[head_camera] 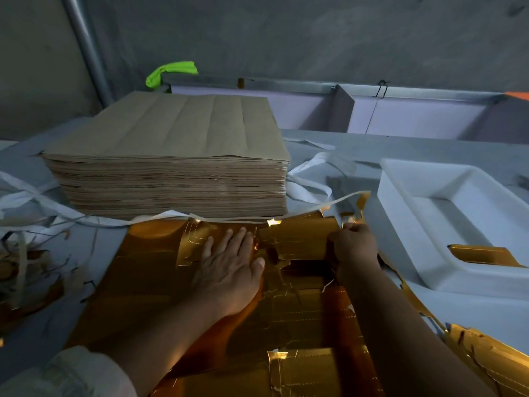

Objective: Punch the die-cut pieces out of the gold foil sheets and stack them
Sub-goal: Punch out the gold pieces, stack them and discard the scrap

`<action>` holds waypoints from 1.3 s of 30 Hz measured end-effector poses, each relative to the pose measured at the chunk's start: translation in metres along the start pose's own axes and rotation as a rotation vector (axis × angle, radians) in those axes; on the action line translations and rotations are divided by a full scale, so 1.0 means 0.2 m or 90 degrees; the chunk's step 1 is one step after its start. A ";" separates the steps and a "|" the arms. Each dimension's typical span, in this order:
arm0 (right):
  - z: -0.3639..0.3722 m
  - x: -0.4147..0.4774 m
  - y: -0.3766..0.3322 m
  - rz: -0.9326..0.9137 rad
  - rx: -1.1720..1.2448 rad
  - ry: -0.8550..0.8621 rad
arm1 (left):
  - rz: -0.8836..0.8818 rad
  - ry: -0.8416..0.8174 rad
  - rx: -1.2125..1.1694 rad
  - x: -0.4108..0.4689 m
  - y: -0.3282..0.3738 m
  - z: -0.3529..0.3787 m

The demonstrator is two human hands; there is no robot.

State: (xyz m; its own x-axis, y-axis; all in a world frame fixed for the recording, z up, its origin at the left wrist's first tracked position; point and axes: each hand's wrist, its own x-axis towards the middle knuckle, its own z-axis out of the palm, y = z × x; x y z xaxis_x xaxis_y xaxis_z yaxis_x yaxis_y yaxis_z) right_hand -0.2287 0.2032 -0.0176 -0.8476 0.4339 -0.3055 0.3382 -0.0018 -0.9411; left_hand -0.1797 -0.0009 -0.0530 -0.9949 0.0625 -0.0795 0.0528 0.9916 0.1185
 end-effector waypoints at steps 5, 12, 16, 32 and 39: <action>-0.10 0.02 -0.03 -0.021 -0.022 0.020 | 0.000 0.005 -0.002 0.01 0.00 0.00; -0.26 0.01 -0.05 -0.012 -0.041 0.013 | -0.006 0.002 0.009 0.02 0.00 0.01; -0.35 0.00 -0.06 0.014 -0.051 0.011 | -0.012 0.011 0.019 0.02 0.00 0.02; -0.60 -0.22 -0.05 -0.039 -0.062 -0.156 | -0.026 0.039 -0.040 -0.03 0.03 -0.03; -0.64 -0.30 0.02 -0.030 0.018 -0.159 | 0.101 0.108 0.207 -0.04 0.11 -0.18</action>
State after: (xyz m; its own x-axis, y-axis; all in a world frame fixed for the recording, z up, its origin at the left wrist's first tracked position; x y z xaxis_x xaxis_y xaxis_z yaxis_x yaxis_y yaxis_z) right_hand -0.1241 0.2921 0.0166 -0.9382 0.1980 -0.2838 0.2870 -0.0129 -0.9578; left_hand -0.1741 0.0156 -0.0141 -0.9707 0.2254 0.0829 0.2046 0.9569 -0.2063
